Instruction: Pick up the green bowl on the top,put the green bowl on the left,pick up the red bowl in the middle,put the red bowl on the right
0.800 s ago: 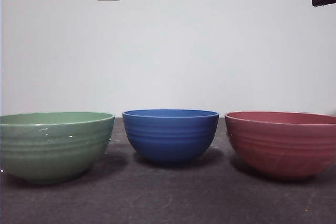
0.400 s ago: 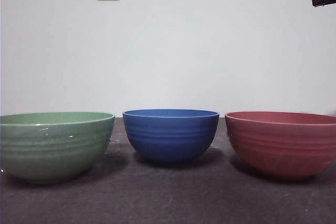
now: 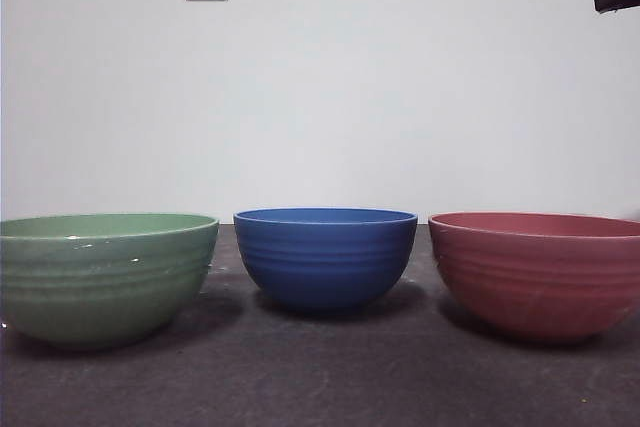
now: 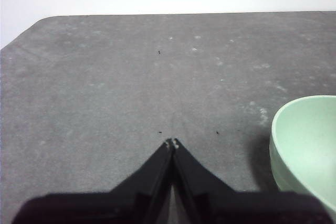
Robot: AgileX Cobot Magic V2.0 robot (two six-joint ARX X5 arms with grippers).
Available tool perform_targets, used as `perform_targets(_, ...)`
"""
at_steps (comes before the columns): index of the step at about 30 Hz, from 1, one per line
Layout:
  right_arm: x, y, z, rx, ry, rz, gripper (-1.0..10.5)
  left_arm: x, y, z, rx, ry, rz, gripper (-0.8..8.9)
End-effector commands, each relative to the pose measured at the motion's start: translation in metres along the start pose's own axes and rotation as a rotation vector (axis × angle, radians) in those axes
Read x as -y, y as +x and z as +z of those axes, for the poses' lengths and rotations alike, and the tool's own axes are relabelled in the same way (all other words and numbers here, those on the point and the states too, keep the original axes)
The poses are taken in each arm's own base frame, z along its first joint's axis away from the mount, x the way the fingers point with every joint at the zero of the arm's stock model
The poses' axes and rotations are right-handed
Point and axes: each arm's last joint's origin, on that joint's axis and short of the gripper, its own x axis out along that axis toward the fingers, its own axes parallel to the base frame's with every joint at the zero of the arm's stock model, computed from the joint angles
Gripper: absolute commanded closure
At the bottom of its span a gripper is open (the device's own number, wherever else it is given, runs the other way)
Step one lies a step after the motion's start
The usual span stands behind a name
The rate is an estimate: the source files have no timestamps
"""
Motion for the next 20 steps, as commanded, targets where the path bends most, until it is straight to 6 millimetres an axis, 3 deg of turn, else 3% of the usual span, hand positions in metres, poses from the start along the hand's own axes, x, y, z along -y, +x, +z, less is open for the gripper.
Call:
perform_targets(1,0.0,0.0,-0.001,0.003,0.01,-0.003,9.4,0.0,0.002,-0.005,-0.013,-0.01,0.003,8.17)
perform_targets(10,0.0,0.0,-0.001,-0.002,0.009,-0.002,9.4,0.0,0.002,-0.005,-0.013,-0.01,0.003,8.16)
perform_targets(13,0.004,-0.015,-0.002,0.004,-0.083,-0.069,9.4,0.0,0.002,-0.005,-0.013,-0.01,0.003,8.16)
perform_targets(16,0.013,-0.034,-0.013,-0.029,-0.109,-0.133,9.4,0.0,0.002,-0.005,-0.013,-0.01,0.003,8.16)
perform_targets(20,0.023,-0.044,-0.038,0.014,-0.084,-0.101,9.4,0.0,0.002,-0.005,-0.013,-0.01,0.003,8.16)
